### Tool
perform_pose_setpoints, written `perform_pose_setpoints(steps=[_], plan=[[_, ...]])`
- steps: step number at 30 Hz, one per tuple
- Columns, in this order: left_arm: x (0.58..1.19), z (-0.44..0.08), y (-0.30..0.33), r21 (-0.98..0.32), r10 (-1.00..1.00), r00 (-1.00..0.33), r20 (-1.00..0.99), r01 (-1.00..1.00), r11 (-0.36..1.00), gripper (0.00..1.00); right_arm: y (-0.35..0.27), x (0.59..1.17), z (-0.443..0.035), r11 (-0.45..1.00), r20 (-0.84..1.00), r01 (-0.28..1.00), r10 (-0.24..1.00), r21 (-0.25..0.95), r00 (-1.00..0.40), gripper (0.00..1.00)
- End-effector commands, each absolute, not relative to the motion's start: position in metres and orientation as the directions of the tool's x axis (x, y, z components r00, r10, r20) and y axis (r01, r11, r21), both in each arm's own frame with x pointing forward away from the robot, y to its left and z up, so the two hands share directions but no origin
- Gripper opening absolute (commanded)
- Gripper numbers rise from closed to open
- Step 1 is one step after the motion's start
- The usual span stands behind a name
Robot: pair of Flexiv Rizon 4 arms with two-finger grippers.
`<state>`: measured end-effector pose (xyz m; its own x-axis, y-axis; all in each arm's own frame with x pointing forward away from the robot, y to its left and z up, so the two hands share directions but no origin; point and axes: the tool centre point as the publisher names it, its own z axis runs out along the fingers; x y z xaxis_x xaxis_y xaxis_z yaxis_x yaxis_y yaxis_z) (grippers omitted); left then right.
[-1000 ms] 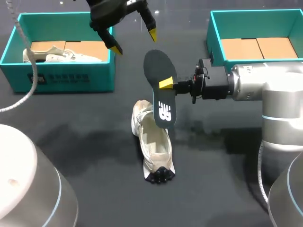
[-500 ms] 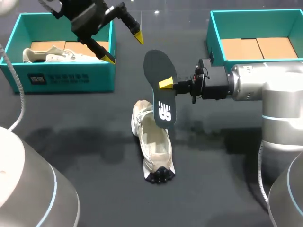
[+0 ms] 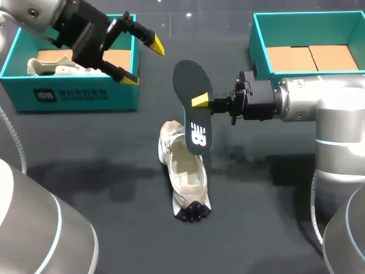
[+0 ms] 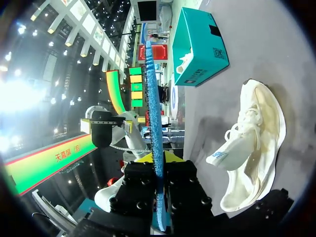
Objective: Take the shoe out of the shoebox, open the shoe tongue, remove and reinsert the insole, then place the shoe into the shoebox
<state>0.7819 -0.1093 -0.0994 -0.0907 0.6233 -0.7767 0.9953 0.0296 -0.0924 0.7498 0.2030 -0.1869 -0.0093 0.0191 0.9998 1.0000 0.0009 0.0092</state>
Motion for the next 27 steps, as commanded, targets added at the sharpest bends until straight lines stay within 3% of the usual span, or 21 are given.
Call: perform_pose_setpoints(steps=[1, 8, 22, 27], plan=[[0.782, -0.114, -0.104, -0.117, 0.522, -0.139, -0.842, 0.99, 0.075, 1.0, 0.203, 0.749, -0.187, -0.001, 1.0, 1.0, 0.02, 0.01, -0.01, 0.0], [0.77, -0.132, -0.088, -0.084, 0.394, -0.149, -0.907, 0.98, 0.178, 1.0, 0.203, 0.749, -0.187, -0.001, 1.0, 1.0, 0.02, 0.01, -0.01, 0.0], [0.77, -0.134, -0.087, -0.103, 0.376, -0.157, -0.913, 0.982, 0.16, 1.0, 0.203, 0.749, -0.187, -0.001, 1.0, 1.0, 0.02, 0.01, -0.01, 0.0], [0.781, -0.159, -0.107, -0.104, 0.303, -0.163, -0.939, 0.974, 0.202, 1.0, 0.203, 0.749, -0.187, -0.001, 1.0, 1.0, 0.02, 0.01, -0.01, 0.0]])
